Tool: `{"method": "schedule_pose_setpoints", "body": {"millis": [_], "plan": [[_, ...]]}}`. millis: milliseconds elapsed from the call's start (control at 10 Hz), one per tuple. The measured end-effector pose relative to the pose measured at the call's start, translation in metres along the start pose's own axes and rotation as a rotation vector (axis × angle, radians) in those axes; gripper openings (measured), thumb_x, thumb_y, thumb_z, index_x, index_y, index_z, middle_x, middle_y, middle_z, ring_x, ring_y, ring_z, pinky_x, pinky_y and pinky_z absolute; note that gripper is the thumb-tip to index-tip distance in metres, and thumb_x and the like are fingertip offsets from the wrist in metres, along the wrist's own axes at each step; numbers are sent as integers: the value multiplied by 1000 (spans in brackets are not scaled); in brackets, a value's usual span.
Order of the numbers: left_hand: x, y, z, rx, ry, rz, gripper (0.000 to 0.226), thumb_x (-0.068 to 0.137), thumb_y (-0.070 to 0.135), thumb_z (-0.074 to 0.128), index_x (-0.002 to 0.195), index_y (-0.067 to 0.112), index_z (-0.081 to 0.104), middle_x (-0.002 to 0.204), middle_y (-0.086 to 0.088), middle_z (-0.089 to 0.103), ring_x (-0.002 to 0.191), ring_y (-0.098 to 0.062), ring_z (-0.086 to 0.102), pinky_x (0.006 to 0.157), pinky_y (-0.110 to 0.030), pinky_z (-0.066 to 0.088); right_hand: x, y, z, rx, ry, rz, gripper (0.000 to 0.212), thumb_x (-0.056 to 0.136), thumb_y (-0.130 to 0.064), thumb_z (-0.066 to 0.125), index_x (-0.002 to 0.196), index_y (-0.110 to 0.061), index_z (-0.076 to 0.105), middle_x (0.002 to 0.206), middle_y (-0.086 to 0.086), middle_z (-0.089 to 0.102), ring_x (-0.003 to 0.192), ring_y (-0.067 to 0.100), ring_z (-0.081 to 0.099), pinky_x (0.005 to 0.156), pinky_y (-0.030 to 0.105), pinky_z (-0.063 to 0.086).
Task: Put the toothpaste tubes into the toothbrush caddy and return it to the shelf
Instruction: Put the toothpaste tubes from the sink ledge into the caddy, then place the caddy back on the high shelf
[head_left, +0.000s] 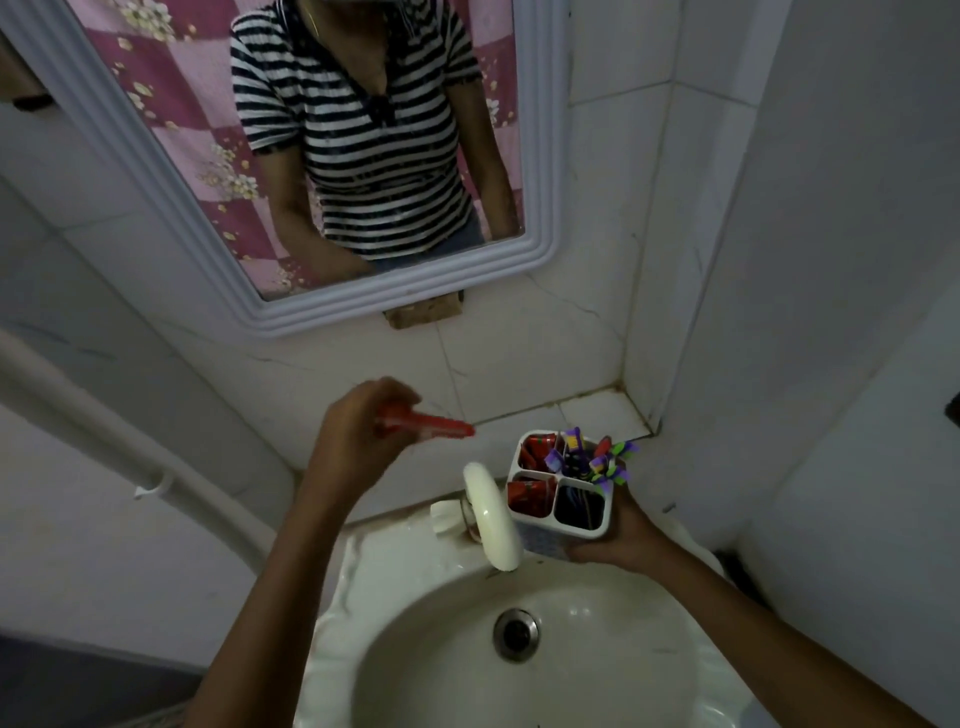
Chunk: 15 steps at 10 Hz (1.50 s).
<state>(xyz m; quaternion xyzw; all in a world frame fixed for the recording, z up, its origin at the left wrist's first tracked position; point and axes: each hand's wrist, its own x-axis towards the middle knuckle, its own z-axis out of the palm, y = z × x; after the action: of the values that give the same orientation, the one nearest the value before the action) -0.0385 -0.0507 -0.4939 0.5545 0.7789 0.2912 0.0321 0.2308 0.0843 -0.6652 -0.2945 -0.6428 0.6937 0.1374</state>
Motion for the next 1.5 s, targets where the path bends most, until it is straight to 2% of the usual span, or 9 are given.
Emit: {"method": "schedule_pose_setpoints", "body": {"millis": [100,300,400,600,700,900,1200,1400,1500], "plan": [[7,60,-5,-141,-91,125,30,72,18,80,97,22,64,90,12,65,78,-1,64,65,-12,51,1,2,-3,-241,68,-33,77,55,-23,95,118,-35,53,104,-16,62,89,-21,61,83,18,54],[2,109,59,-8,-395,309,30,74,15,73,101,22,63,98,4,66,87,-14,64,75,-28,55,-1,4,1,-242,156,-87,109,53,-1,91,137,5,23,118,-6,52,105,-17,55,90,8,48],[-3,108,93,127,-486,341,44,73,14,70,116,21,61,111,-3,65,100,-23,63,83,-35,53,4,9,0,-217,178,-104,121,44,-28,91,138,4,21,120,-5,55,114,-11,53,94,18,48],[-13,94,75,-28,-255,165,37,81,37,67,116,30,58,115,7,60,96,-10,59,80,-32,53,-1,5,2,-280,237,-121,105,52,-1,91,138,-2,32,120,-5,57,102,-14,58,93,16,52],[-11,73,61,-23,-155,-21,37,88,47,57,118,25,60,120,4,63,106,-12,60,88,-35,51,-5,0,1,-296,313,-125,102,52,-3,92,137,-17,37,114,-8,61,93,-1,61,92,39,58],[-10,79,26,-154,-360,-260,63,89,64,31,129,22,58,138,-3,58,123,-19,54,93,-28,39,-20,-67,-5,-182,370,-307,108,50,10,93,135,-22,34,121,-8,58,104,-10,61,82,9,53],[19,187,-124,-624,6,243,32,95,43,42,119,36,62,118,17,68,111,4,61,90,-21,53,-62,-306,-11,-28,512,-807,91,45,-32,94,125,-11,55,122,14,66,112,28,64,93,55,55],[65,275,-282,-59,567,564,49,90,53,46,135,34,45,137,13,49,116,10,50,91,-13,47,-123,-525,-15,62,508,-1107,66,56,-24,88,116,-8,66,108,17,74,90,34,74,74,50,62],[90,306,-343,393,916,571,62,92,55,38,145,22,37,154,0,36,142,-19,34,113,-43,33,-158,-608,-9,90,551,-1150,40,64,-18,87,101,-9,72,90,10,79,75,27,77,57,36,62]]}}
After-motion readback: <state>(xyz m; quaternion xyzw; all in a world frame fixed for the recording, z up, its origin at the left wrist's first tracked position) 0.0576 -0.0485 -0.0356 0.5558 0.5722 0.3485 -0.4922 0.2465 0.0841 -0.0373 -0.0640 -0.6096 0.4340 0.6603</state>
